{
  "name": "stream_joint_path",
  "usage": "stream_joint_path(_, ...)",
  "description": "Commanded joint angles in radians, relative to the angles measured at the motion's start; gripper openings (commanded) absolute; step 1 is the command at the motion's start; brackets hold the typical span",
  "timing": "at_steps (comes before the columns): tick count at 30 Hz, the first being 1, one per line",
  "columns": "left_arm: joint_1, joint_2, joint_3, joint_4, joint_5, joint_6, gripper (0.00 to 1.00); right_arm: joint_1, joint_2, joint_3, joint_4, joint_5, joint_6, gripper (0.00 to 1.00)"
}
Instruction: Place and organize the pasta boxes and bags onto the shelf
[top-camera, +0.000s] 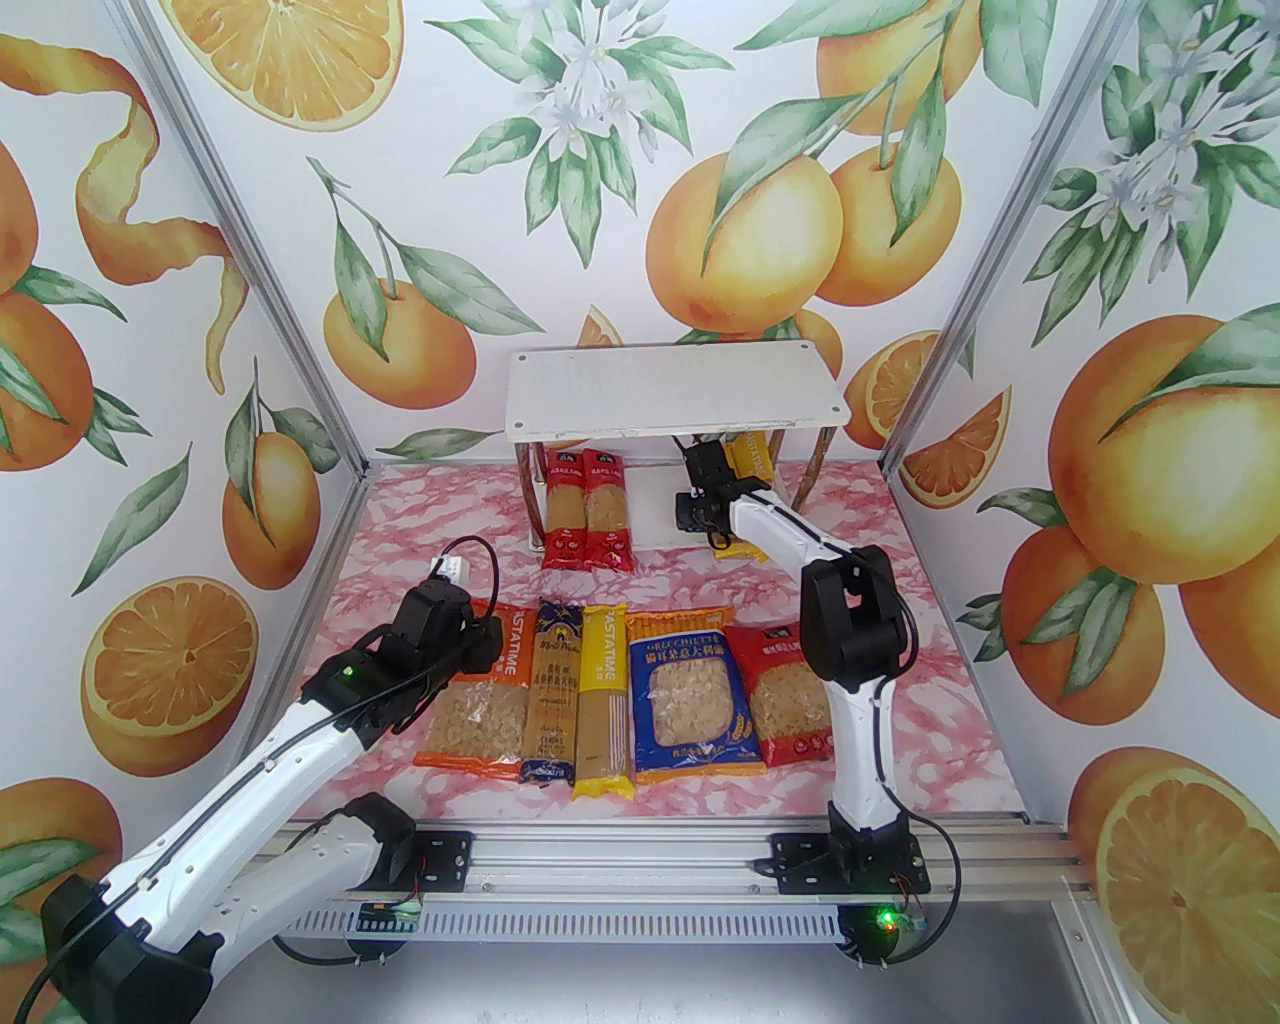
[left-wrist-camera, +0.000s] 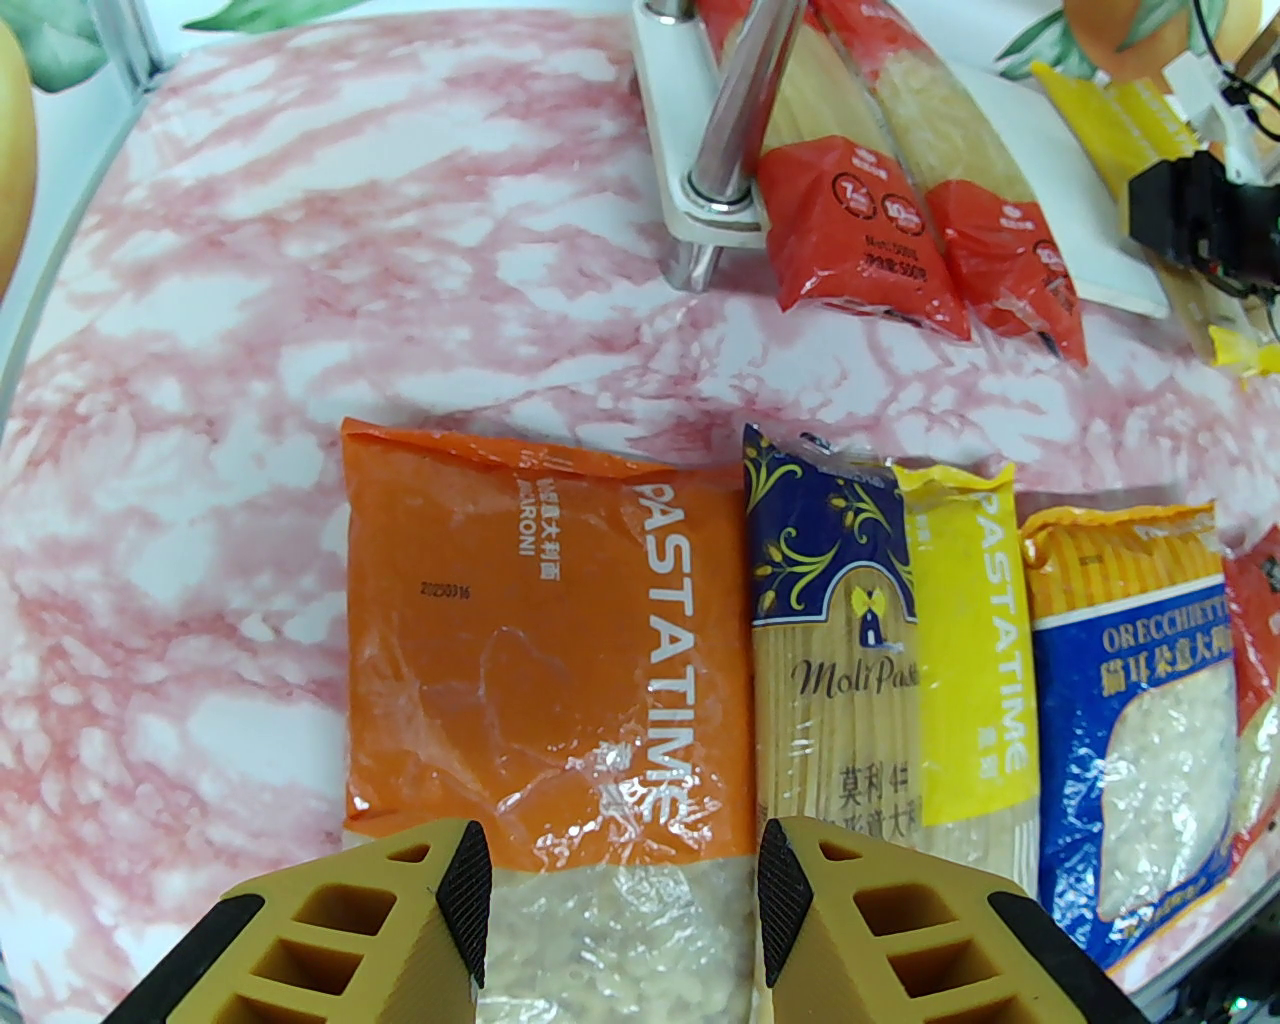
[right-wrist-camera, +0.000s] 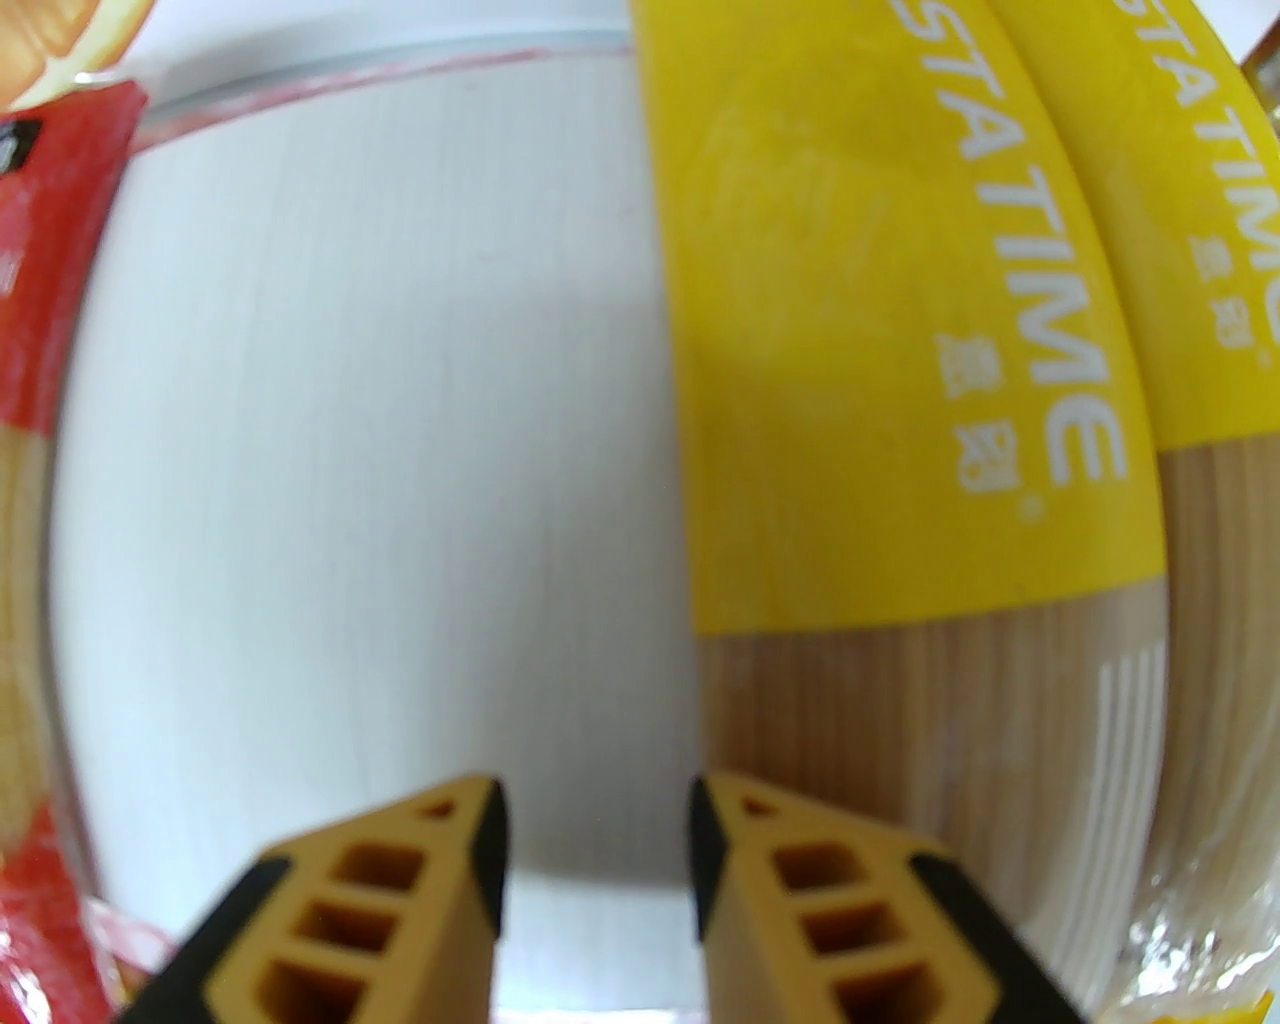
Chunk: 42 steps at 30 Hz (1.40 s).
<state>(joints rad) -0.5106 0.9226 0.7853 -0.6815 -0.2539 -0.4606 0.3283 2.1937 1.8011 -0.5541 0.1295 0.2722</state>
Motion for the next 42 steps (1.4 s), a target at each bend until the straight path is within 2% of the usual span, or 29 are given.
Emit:
stream_joint_path(1,0.006,-0.013,0.032,0.002,-0.001,0.016,0.5,-0.033,0.037,0.004,-0.057,0.003,0.004,0.38)
stream_joint_path(6,0.006,-0.016,0.029,0.0,-0.004,0.014,0.51,-0.031,-0.024,-0.078,0.051,-0.141,-0.005,0.4)
stream_joint_path(11,0.006,-0.019,0.02,0.002,-0.008,0.019,0.53,-0.026,-0.112,-0.175,0.14,-0.193,-0.008,0.52)
stream_joint_path(18,0.006,-0.014,0.016,0.02,-0.007,0.024,0.53,0.009,-0.232,-0.24,0.141,-0.168,-0.045,0.54)
stream_joint_path(25,0.006,-0.021,-0.006,0.034,0.004,0.017,0.53,0.078,-0.441,-0.423,0.085,-0.083,-0.024,0.55)
stream_joint_path(29,0.005,-0.01,-0.022,0.049,0.024,0.013,0.55,0.178,-0.62,-0.594,0.048,-0.018,0.037,0.54)
stream_joint_path(34,0.008,0.02,-0.029,0.067,0.057,0.01,0.56,0.395,-0.8,-0.75,-0.054,0.044,0.208,0.55)
stream_joint_path(39,0.009,0.007,-0.038,0.078,0.042,0.008,0.57,0.584,-0.851,-0.857,-0.023,0.036,0.461,0.58)
stream_joint_path(42,0.01,0.005,-0.037,0.081,0.046,0.01,0.58,0.613,-0.845,-0.876,0.001,0.032,0.509,0.59)
